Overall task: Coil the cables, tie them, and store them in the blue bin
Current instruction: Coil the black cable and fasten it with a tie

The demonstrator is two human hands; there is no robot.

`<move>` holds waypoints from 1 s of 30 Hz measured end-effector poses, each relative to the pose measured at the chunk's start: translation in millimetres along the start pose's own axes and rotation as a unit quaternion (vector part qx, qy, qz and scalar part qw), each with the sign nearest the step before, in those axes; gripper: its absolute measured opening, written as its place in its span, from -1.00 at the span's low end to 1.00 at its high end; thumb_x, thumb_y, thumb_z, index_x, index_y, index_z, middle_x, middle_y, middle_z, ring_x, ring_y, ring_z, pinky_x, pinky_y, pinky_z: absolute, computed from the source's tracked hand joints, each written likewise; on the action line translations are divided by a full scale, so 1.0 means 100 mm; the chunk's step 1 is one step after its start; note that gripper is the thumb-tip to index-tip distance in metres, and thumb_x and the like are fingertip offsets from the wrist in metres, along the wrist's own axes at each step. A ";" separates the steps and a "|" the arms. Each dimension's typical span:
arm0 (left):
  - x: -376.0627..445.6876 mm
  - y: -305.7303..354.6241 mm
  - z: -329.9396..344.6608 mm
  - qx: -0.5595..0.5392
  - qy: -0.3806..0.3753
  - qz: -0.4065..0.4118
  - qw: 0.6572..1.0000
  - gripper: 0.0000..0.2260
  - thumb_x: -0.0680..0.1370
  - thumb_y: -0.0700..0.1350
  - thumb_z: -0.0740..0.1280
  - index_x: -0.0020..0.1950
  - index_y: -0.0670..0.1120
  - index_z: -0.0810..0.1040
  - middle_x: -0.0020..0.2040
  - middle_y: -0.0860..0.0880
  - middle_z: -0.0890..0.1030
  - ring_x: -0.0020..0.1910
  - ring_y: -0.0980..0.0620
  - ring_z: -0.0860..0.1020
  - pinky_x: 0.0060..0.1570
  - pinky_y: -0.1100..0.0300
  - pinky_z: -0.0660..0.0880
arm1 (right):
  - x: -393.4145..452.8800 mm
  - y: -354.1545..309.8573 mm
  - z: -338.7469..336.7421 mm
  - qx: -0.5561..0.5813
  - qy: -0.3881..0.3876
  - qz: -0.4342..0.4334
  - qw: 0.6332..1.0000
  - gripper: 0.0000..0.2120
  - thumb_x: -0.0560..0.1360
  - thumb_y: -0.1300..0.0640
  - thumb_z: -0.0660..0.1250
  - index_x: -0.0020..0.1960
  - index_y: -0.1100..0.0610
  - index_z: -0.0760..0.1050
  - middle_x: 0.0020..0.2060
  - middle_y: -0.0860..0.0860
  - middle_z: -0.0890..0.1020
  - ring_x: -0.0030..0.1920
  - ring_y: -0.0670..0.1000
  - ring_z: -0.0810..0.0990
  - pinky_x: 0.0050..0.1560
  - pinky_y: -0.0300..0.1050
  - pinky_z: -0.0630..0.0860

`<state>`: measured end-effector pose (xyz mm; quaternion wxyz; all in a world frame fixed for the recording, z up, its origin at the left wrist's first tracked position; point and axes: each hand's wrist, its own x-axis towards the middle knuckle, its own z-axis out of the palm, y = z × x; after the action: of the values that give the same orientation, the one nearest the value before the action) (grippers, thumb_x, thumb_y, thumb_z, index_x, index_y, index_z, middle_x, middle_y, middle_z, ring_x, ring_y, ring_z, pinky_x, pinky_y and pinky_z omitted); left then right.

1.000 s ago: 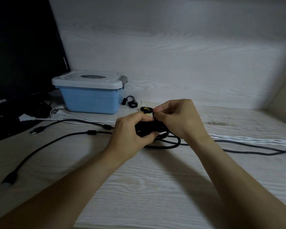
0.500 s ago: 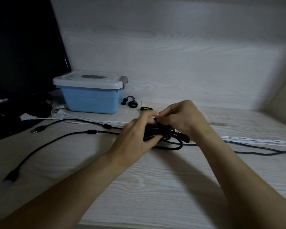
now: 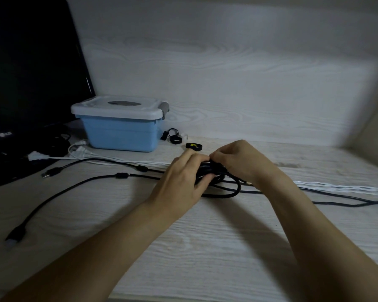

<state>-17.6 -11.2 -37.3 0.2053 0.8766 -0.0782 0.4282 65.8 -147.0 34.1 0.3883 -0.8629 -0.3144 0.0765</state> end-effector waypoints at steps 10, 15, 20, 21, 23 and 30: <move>0.06 0.00 -0.09 -0.011 0.017 -0.074 0.997 -0.78 0.52 -0.12 0.44 0.13 -0.16 0.60 -0.02 -0.05 0.64 -0.07 -0.02 0.59 -0.06 0.14 0.53 | 0.02 0.04 0.11 -0.057 0.078 -0.159 0.983 -0.75 0.61 -0.01 0.29 0.10 0.10 0.67 0.17 -0.03 0.63 0.11 -0.08 0.57 0.09 -0.21 0.42; 0.11 -0.13 -0.24 -0.086 0.102 -0.194 0.972 -0.77 0.50 -0.11 0.47 0.14 -0.12 0.64 -0.10 0.08 0.67 -0.12 0.21 0.63 -0.12 0.46 0.49 | -0.03 -0.08 0.23 -0.021 0.204 -0.343 0.917 -0.84 0.40 0.17 0.50 -0.02 0.11 0.63 -0.14 -0.04 0.55 -0.05 -0.03 0.54 -0.02 -0.17 0.51; 0.15 -0.10 -0.22 -0.183 0.128 -0.267 0.937 -0.88 0.49 -0.16 0.47 0.01 -0.01 0.67 -0.19 0.16 0.68 -0.17 0.25 0.65 -0.13 0.33 0.57 | -0.04 -0.09 0.29 -0.168 0.231 -0.365 0.886 -0.82 0.31 0.09 0.48 -0.09 -0.05 0.64 -0.12 -0.18 0.57 0.05 0.00 0.42 0.06 -0.03 0.18; 0.16 -0.11 -0.23 -0.205 0.135 -0.279 0.929 -0.91 0.49 -0.14 0.48 -0.04 0.01 0.67 -0.23 0.12 0.69 -0.20 0.20 0.66 -0.15 0.28 0.59 | -0.05 -0.09 0.29 -0.189 0.229 -0.366 0.882 -0.78 0.28 0.09 0.48 -0.08 -0.07 0.64 -0.09 -0.19 0.57 0.07 0.00 0.40 0.04 -0.05 0.13; 0.16 -0.11 -0.23 -0.232 0.134 -0.287 0.920 -0.95 0.48 -0.12 0.49 -0.07 0.00 0.68 -0.25 0.07 0.70 -0.23 0.11 0.67 -0.17 0.21 0.61 | -0.04 -0.07 0.28 -0.218 0.225 -0.367 0.876 -0.71 0.24 0.16 0.50 -0.06 -0.06 0.64 -0.06 -0.18 0.57 0.06 0.03 0.38 0.01 -0.08 0.09; 0.14 -0.12 -0.21 -0.256 0.129 -0.302 0.909 -0.88 0.50 -0.16 0.47 -0.11 0.08 0.65 -0.23 0.01 0.71 -0.24 0.06 0.67 -0.11 0.10 0.63 | -0.01 -0.07 0.34 -0.231 0.270 -0.367 0.860 -0.85 0.33 0.19 0.55 -0.31 -0.01 0.65 -0.26 -0.13 0.59 -0.07 0.11 0.50 -0.03 0.01 0.18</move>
<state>-20.3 9.1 -18.1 0.5503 0.7128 0.1106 0.4206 49.3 -122.9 15.4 0.2473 -0.7366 -0.5003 -0.3821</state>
